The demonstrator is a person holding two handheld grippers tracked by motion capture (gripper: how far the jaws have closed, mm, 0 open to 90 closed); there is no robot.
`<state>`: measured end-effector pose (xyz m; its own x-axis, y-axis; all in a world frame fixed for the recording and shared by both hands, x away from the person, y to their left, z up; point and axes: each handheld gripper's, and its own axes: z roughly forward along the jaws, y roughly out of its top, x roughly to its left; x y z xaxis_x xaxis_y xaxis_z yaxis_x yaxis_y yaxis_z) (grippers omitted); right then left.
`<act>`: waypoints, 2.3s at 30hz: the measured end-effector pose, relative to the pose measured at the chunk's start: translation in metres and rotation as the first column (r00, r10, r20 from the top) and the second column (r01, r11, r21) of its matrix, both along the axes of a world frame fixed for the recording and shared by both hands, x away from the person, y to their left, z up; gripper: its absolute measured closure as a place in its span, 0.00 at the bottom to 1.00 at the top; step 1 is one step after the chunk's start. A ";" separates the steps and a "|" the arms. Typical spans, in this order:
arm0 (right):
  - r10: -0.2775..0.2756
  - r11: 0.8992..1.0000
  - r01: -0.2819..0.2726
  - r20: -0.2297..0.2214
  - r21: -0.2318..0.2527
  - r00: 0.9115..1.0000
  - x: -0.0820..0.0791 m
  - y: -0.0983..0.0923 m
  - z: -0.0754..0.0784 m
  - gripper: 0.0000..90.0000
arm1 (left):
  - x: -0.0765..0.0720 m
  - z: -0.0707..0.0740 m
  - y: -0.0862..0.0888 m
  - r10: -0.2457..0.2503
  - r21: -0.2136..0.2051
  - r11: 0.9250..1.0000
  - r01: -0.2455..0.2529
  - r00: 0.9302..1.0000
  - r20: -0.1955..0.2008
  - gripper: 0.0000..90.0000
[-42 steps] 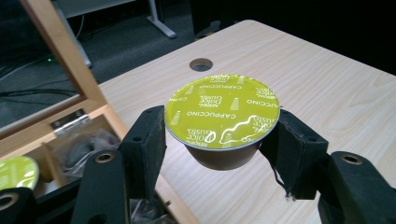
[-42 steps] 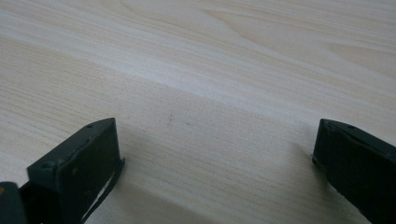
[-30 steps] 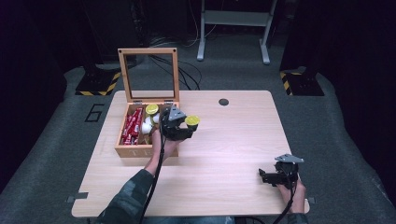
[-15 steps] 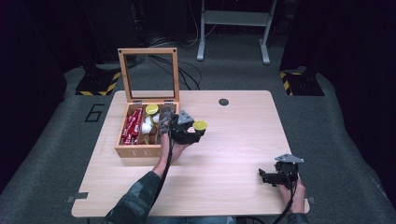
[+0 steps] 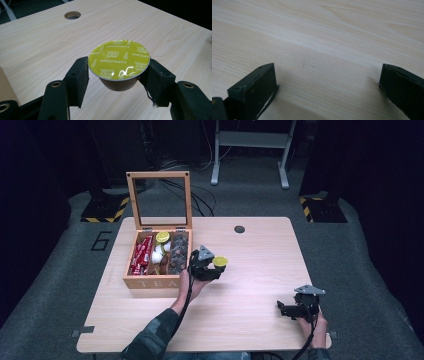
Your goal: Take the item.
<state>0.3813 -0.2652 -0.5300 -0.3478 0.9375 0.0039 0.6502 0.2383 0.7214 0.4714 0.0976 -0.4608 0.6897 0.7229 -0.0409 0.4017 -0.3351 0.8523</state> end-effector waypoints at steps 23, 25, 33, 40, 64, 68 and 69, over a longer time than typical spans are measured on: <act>0.007 1.000 -0.007 0.002 -0.011 1.000 0.000 -0.001 0.000 0.01 | 0.005 -0.045 -0.033 -0.034 0.122 0.992 0.044 0.997 -0.076 0.45; 0.007 1.000 -0.007 0.002 -0.011 1.000 0.000 -0.001 0.000 0.01 | 0.006 -0.048 -0.032 -0.023 0.110 0.993 0.033 0.996 -0.089 0.45; 0.006 1.000 -0.006 0.002 -0.010 1.000 0.000 -0.001 0.000 0.01 | 0.008 -0.056 -0.026 -0.011 0.061 0.998 0.018 0.993 -0.121 0.45; 0.007 1.000 -0.007 0.002 -0.010 1.000 0.000 -0.001 0.000 0.01 | 0.006 -0.057 -0.028 -0.031 0.081 0.996 0.041 0.992 -0.126 0.49; 0.008 1.000 -0.008 0.003 -0.010 1.000 0.000 -0.001 0.000 0.01 | -0.028 -0.011 0.000 -0.100 0.044 0.994 0.105 0.990 -0.101 0.15; 0.007 1.000 -0.007 0.003 -0.010 1.000 0.000 -0.001 0.000 0.01 | -0.039 -0.002 0.011 -0.104 0.033 0.994 0.108 0.991 -0.089 0.11; 0.007 1.000 -0.007 0.002 -0.010 1.000 -0.001 -0.001 0.000 0.01 | -0.041 -0.001 0.013 -0.103 0.031 0.994 0.106 0.991 -0.087 0.11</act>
<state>0.3808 -0.2662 -0.5298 -0.3544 0.9351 -0.0063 0.6467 0.2500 0.7206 0.4302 0.1108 -0.4613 0.7570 0.6488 -0.0780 0.4331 -0.4086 0.8034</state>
